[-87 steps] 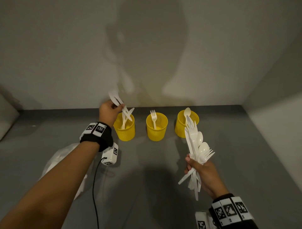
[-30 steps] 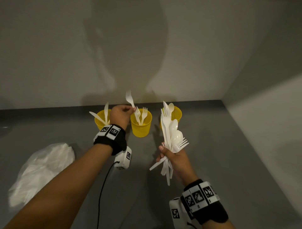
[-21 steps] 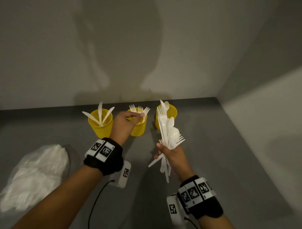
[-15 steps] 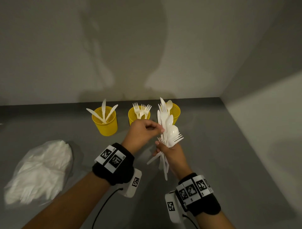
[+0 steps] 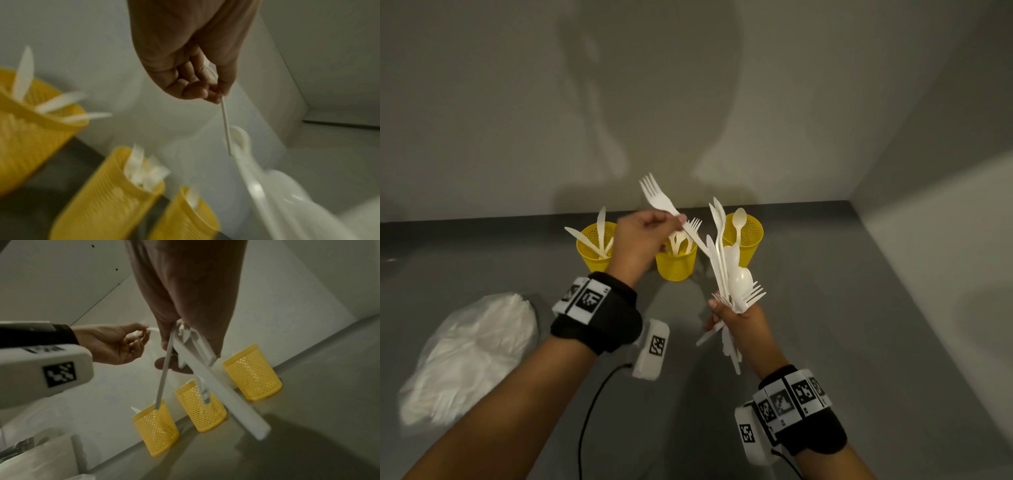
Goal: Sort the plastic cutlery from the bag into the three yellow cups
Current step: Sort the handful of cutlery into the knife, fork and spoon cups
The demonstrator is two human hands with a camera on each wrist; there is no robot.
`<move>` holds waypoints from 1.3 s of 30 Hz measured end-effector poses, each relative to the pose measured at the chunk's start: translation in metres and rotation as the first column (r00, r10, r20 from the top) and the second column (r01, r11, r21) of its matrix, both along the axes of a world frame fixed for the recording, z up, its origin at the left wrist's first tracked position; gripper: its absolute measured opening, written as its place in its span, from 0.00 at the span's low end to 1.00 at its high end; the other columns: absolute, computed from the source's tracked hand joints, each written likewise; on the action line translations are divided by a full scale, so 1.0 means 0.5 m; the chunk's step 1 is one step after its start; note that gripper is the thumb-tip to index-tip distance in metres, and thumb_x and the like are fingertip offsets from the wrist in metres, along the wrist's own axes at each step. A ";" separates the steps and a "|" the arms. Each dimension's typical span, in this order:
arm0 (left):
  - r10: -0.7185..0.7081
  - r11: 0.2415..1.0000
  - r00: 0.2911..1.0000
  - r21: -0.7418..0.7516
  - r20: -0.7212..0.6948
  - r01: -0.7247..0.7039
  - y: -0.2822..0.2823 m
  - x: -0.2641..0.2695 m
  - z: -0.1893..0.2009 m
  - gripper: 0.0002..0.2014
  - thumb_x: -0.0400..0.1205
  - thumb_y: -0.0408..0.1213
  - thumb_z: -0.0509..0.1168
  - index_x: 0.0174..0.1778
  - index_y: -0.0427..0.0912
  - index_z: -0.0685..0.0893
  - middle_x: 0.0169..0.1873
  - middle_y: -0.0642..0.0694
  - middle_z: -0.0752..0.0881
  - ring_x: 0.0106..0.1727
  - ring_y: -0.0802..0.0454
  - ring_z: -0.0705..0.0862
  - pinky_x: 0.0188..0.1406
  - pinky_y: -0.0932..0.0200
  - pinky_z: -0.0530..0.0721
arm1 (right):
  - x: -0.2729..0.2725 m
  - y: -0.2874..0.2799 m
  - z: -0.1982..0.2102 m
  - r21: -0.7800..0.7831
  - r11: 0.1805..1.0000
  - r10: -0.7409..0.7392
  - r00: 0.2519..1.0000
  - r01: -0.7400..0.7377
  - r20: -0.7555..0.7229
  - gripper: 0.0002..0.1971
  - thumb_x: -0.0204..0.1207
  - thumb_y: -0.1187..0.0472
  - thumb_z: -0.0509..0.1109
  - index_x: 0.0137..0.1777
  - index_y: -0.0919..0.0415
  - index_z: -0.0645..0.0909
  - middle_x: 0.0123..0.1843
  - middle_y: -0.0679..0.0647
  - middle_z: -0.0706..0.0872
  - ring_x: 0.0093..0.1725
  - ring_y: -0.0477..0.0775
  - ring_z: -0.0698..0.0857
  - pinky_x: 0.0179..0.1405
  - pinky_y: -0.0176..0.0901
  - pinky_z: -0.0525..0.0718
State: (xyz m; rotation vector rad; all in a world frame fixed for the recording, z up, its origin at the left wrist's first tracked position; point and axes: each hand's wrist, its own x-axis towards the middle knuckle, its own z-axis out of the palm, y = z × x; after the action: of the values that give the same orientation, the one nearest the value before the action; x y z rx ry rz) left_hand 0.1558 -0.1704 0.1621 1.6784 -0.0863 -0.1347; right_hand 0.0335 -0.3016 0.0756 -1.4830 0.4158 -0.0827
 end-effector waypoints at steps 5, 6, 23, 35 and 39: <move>0.171 0.975 0.968 0.112 0.183 -0.193 0.018 0.076 -0.027 0.07 0.74 0.40 0.72 0.39 0.39 0.86 0.29 0.49 0.85 0.29 0.59 0.80 0.36 0.59 0.79 | 0.001 -0.021 -0.008 0.029 0.996 -0.085 0.995 0.086 -0.046 0.09 0.76 0.66 0.69 0.34 0.59 0.79 0.20 0.48 0.82 0.28 0.59 0.82 0.40 0.56 0.80; 0.168 0.966 0.965 0.159 0.202 -0.201 0.014 0.084 -0.039 0.08 0.74 0.40 0.71 0.40 0.38 0.86 0.31 0.47 0.85 0.30 0.57 0.81 0.37 0.59 0.79 | 0.001 -0.025 -0.007 0.031 0.995 -0.090 0.994 0.092 -0.059 0.08 0.76 0.65 0.69 0.35 0.58 0.80 0.20 0.48 0.82 0.31 0.62 0.80 0.40 0.58 0.79; -0.369 0.921 0.917 0.077 -0.154 0.383 -0.080 -0.063 -0.014 0.09 0.78 0.46 0.65 0.47 0.46 0.86 0.40 0.49 0.86 0.42 0.56 0.81 0.44 0.66 0.83 | -0.018 -0.051 0.028 -0.086 0.991 0.103 0.993 -0.098 0.055 0.09 0.77 0.69 0.66 0.35 0.63 0.78 0.22 0.48 0.84 0.26 0.44 0.85 0.37 0.37 0.84; -0.069 0.986 0.997 -0.150 0.037 0.074 -0.130 0.009 0.030 0.13 0.77 0.37 0.68 0.56 0.35 0.85 0.37 0.38 0.89 0.26 0.72 0.79 0.38 0.75 0.76 | -0.062 -0.097 0.007 0.039 0.998 0.046 0.998 -0.044 -0.052 0.09 0.77 0.71 0.66 0.35 0.63 0.77 0.20 0.48 0.82 0.23 0.42 0.83 0.30 0.34 0.84; -0.016 1.000 0.993 0.000 0.117 0.016 -0.199 0.056 -0.011 0.14 0.76 0.36 0.70 0.55 0.35 0.86 0.46 0.34 0.89 0.27 0.71 0.81 0.39 0.68 0.79 | -0.069 -0.128 -0.002 0.215 0.966 -0.112 0.983 0.143 -0.148 0.09 0.79 0.72 0.63 0.37 0.63 0.77 0.18 0.48 0.79 0.18 0.44 0.80 0.24 0.36 0.85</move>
State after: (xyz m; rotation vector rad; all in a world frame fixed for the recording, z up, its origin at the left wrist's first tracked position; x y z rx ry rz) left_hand 0.1839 -0.2699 0.1564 1.6842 -0.1875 -0.0479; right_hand -0.0012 -0.3655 0.0745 -1.2416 0.6110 -0.0361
